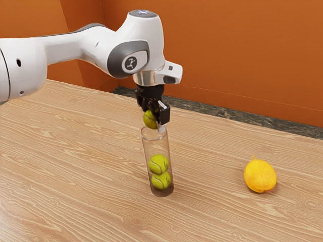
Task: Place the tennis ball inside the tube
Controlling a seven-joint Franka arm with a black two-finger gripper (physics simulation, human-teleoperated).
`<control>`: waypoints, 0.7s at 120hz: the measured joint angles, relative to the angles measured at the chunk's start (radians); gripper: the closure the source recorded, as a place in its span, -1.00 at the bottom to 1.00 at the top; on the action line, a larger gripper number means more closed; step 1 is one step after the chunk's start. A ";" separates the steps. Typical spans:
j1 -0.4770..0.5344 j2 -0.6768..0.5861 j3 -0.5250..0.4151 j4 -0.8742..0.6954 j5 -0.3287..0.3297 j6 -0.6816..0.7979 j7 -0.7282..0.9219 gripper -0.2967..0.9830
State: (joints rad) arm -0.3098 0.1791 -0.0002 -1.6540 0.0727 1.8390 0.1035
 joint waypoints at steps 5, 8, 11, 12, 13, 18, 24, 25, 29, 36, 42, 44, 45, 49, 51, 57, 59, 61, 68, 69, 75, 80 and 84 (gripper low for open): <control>0.000 0.000 0.000 0.000 -0.002 0.000 0.003 -0.11; 0.000 0.000 0.000 0.000 -0.004 0.001 0.004 -0.14; 0.000 0.000 0.000 0.000 -0.005 0.001 0.006 -0.18; 0.000 0.000 0.000 0.000 -0.006 0.001 0.007 -0.19; 0.000 0.000 0.000 0.000 -0.006 0.001 0.007 -0.20; 0.000 0.000 0.000 0.000 -0.008 0.001 0.010 -0.25; 0.000 -0.001 0.000 0.000 -0.010 0.001 0.013 -0.31; 0.000 -0.002 0.000 0.000 -0.010 0.001 0.013 -0.32; 0.000 -0.003 -0.001 0.000 -0.011 0.001 0.015 -0.35; 0.000 -0.009 -0.001 0.001 -0.011 0.000 0.018 -0.40; 0.000 -0.016 -0.001 0.003 -0.011 -0.003 0.020 -0.43; 0.000 -0.019 -0.001 0.003 -0.011 -0.004 0.021 -0.43; 0.000 -0.020 -0.001 0.003 -0.011 -0.004 0.021 -0.44; 0.000 -0.027 -0.001 0.004 -0.012 -0.005 0.022 -0.45; 0.000 -0.033 -0.001 0.004 -0.012 -0.006 0.023 -0.46; 0.000 -0.058 -0.001 0.004 -0.012 -0.013 0.025 -0.48; 0.000 -0.071 0.000 0.005 -0.011 -0.017 0.025 -0.48; -0.002 -0.084 0.004 0.005 -0.011 -0.022 0.025 -0.48; 0.003 -0.134 0.020 0.008 -0.009 -0.047 0.024 -0.50; 0.006 -0.142 0.021 0.009 -0.009 -0.052 0.023 -0.50; 0.028 -0.178 0.027 0.027 -0.009 -0.092 0.016 -0.51; 0.046 -0.193 0.034 0.053 -0.007 -0.129 0.009 -0.51; 0.042 -0.194 0.059 0.081 -0.008 -0.158 0.005 -0.51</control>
State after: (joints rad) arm -0.2675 -0.0145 0.0591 -1.5735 0.0646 1.6813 0.1083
